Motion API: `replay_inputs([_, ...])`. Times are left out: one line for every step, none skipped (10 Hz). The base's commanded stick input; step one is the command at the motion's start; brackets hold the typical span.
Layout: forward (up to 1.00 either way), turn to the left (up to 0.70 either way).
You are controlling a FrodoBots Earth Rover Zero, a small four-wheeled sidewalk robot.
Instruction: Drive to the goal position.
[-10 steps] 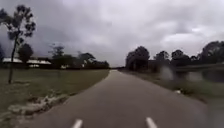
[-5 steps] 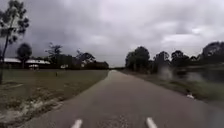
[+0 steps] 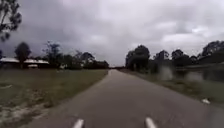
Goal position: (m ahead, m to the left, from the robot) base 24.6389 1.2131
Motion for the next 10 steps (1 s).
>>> replay_inputs([0.84, 0.03])
replay_inputs([0.84, 0.03])
replay_inputs([0.84, 0.03])
replay_inputs([0.84, 0.03])
replay_inputs([0.84, 0.03])
replay_inputs([0.84, 0.03])
replay_inputs([0.84, 0.03])
replay_inputs([0.84, 0.03])
replay_inputs([0.84, 0.03])
replay_inputs([0.84, 0.03])
